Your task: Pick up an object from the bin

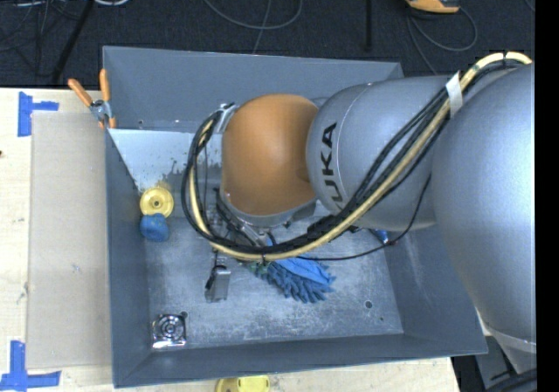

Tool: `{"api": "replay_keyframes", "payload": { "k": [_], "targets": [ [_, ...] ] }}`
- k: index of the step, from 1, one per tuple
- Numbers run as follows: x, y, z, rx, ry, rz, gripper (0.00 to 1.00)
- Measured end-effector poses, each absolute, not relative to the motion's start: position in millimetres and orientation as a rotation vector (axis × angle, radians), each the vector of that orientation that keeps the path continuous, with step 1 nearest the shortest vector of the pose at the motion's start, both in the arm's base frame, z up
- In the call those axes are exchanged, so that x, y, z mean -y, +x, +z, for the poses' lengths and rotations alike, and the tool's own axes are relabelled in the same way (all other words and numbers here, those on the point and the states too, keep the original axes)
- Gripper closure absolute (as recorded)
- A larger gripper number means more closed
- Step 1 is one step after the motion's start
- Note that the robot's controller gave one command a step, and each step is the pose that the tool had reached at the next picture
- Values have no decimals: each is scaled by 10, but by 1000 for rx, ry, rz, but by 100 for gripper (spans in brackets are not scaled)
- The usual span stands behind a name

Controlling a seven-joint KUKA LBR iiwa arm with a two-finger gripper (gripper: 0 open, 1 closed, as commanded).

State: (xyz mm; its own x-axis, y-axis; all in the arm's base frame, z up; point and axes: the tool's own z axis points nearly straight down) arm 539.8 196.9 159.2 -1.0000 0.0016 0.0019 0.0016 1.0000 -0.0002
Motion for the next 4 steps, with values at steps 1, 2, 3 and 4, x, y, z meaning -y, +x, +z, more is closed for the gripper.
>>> {"api": "replay_keyframes", "payload": {
  "k": [1, 2, 3, 4],
  "targets": [
    [-1516, 5539, 1074, 3146, -48, -4, 0],
    [-1185, 5544, 957, 3127, 40, 6, 0],
    [-1061, 5745, 1180, 3148, -20, -2, 0],
    [-641, 5731, 1043, 3139, -134, -3, 0]
  ]
}}
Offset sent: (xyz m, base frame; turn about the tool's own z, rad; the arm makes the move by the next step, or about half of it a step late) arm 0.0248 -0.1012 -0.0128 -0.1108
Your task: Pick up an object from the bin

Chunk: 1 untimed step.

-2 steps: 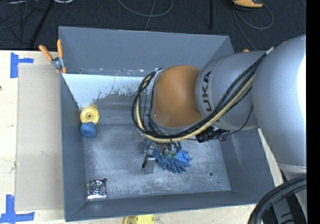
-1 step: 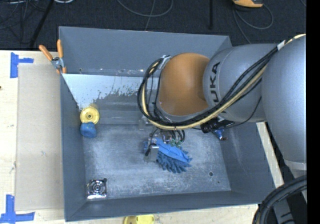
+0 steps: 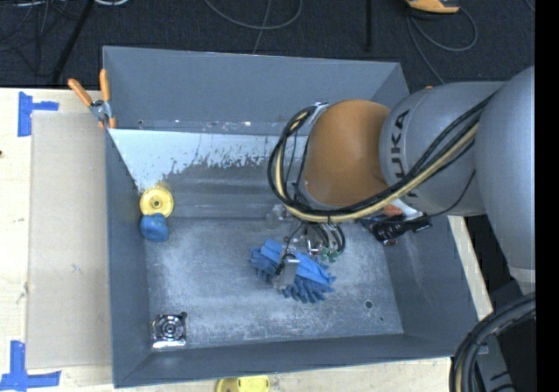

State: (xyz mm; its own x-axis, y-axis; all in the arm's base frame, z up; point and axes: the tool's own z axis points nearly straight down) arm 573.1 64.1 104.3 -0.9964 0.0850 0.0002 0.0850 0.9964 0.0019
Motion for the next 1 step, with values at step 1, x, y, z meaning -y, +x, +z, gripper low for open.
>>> {"api": "replay_keyframes", "payload": {
  "k": [1],
  "targets": [
    [-320, 5608, 1317, 3140, -87, -1, 100]
  ]
}}
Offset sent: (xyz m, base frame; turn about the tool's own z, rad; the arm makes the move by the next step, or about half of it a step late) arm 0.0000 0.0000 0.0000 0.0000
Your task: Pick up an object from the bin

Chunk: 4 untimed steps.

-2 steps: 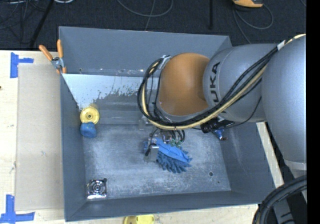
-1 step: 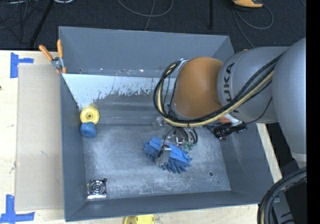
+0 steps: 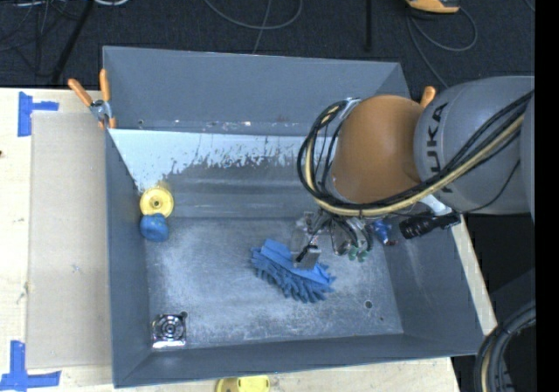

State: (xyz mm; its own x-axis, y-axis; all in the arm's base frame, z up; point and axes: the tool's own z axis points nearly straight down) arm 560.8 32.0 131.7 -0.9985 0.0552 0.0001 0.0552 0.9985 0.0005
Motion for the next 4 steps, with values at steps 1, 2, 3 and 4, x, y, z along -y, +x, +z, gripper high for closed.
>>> {"api": "replay_keyframes", "payload": {
  "k": [1, 2, 3, 4],
  "targets": [
    [-320, 5608, 1317, 3140, -88, -1, 0],
    [-320, 5608, 1316, 3140, -89, -1, 0],
    [-217, 5168, 690, 3138, -96, -1, 100],
    [-215, 5168, 690, 3138, -98, -1, 100]
  ]
}}
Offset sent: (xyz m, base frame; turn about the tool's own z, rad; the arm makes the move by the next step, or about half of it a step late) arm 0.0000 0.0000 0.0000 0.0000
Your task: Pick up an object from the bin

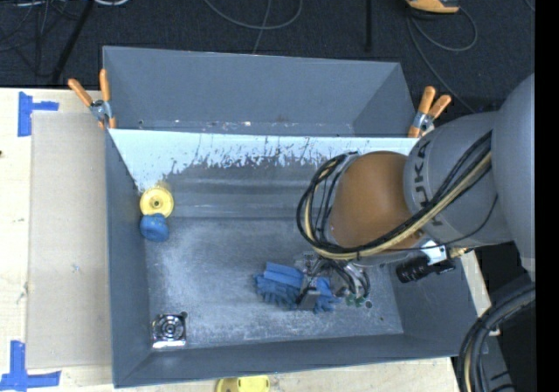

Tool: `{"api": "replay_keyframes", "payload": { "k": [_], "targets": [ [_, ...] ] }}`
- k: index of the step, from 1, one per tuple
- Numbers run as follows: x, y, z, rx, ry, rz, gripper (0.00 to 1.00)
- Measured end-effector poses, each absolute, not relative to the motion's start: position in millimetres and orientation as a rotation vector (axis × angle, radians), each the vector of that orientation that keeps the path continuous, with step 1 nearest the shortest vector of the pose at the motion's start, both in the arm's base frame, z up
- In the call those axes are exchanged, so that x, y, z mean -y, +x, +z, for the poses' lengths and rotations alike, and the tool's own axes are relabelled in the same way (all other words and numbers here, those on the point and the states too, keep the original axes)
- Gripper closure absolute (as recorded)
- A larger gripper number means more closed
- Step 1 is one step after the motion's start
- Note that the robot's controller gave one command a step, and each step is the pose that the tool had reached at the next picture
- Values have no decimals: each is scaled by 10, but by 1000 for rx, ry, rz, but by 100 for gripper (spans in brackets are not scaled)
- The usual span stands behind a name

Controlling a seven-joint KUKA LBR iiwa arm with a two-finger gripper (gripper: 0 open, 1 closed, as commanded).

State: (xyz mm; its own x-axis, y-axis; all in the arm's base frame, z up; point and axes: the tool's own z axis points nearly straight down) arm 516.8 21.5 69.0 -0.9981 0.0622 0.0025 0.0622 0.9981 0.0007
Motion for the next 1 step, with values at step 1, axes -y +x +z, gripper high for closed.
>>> {"api": "replay_keyframes", "payload": {
  "k": [1],
  "targets": [
    [-29, 4829, 2220, 3142, -125, 0, 100]
  ]
}}
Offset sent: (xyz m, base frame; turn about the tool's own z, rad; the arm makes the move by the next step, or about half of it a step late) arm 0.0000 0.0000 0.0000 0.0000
